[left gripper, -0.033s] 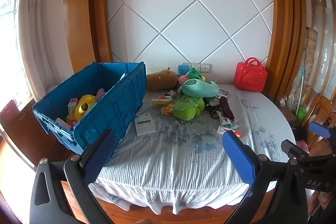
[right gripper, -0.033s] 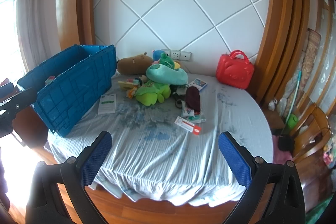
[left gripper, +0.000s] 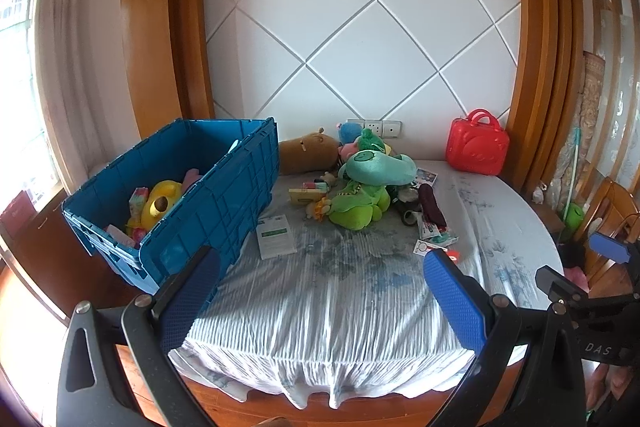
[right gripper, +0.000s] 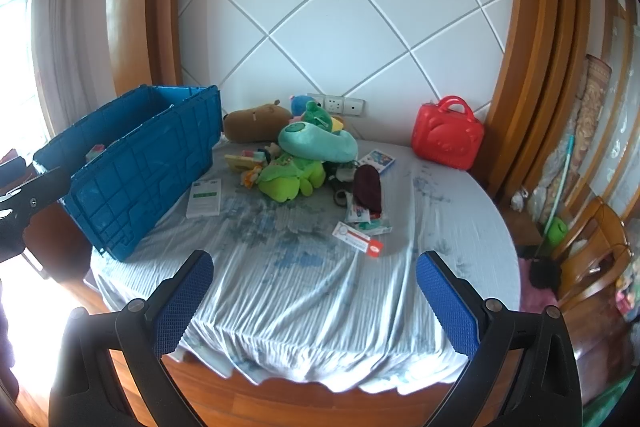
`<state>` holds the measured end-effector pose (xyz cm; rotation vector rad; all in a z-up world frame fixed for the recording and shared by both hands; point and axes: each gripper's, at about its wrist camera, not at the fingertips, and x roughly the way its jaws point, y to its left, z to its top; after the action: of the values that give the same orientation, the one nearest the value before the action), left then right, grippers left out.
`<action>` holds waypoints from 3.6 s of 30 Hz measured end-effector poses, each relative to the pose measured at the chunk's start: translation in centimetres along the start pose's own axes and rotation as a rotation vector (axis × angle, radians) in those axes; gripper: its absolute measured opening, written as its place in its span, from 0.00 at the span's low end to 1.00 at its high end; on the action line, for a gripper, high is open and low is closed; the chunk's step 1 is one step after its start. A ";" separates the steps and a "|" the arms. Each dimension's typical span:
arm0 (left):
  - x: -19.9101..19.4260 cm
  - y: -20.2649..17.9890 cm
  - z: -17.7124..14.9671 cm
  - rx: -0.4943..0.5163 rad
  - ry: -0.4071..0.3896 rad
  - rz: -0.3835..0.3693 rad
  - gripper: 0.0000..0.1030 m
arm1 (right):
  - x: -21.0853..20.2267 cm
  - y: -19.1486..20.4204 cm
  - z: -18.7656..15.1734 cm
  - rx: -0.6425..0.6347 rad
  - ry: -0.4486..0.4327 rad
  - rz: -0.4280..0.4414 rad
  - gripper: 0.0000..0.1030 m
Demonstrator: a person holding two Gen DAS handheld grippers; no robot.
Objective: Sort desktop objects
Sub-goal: 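Approach the pile of plush toys on the bed with both tools, then grasp the teal neck pillow with the left gripper and lift it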
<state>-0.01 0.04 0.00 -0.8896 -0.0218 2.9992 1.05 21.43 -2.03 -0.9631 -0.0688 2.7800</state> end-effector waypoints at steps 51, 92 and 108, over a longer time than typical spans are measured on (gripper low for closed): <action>1.4 1.0 -0.3 0.038 0.008 -0.015 1.00 | 0.3 1.4 0.0 0.009 0.020 -0.013 1.00; 17.6 -9.2 5.7 0.104 0.050 -0.065 1.00 | 16.4 -9.6 4.6 0.020 0.099 0.074 1.00; 27.5 -14.2 8.3 0.165 0.112 -0.133 1.00 | 22.4 -14.8 7.0 0.041 0.110 0.095 1.00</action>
<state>-27.44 14.65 -7.81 -0.9939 0.1589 2.7770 -17.97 40.60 -8.56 -1.1341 0.0518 2.7949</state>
